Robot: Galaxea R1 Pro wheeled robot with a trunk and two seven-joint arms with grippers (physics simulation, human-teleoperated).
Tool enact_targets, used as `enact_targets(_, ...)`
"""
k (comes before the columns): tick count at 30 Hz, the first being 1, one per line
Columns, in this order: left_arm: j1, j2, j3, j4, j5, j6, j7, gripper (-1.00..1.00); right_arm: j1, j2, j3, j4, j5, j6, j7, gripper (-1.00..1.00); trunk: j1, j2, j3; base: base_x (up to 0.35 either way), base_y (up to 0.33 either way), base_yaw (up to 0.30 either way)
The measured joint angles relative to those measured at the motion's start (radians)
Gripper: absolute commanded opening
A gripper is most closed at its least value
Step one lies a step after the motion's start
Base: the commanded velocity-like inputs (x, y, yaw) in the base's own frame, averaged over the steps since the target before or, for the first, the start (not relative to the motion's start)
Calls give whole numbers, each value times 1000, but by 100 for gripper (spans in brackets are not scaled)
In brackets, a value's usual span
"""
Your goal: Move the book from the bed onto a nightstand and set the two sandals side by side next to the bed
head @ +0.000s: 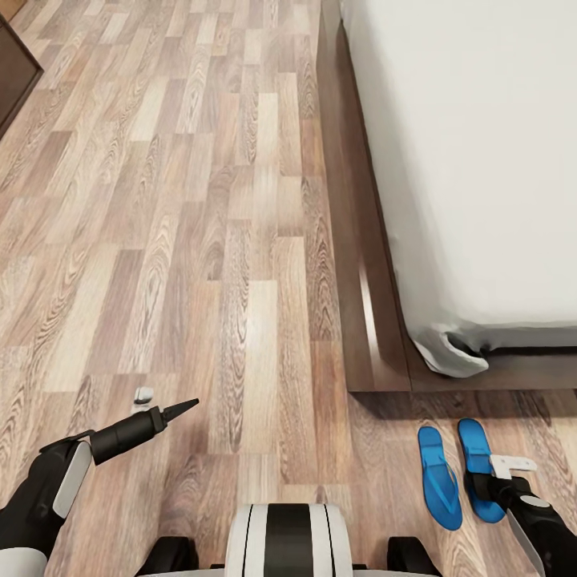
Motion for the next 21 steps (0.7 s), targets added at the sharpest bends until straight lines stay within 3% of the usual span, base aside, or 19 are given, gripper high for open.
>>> enact_targets(11,0,0,0,0,0,0,0,100,0,0,0,1,0,-1,1,-100,0,0,0,1,0,0)
enact_targets(16,0,0,0,0,0,0,0,100,0,0,0,0,0,-1,0,-100,2,-1,-19,0,0,0)
enact_targets(21,0,0,0,0,0,0,0,100,0,0,0,1,0,-1,1,-100,2,-1,-19,0,0,0)
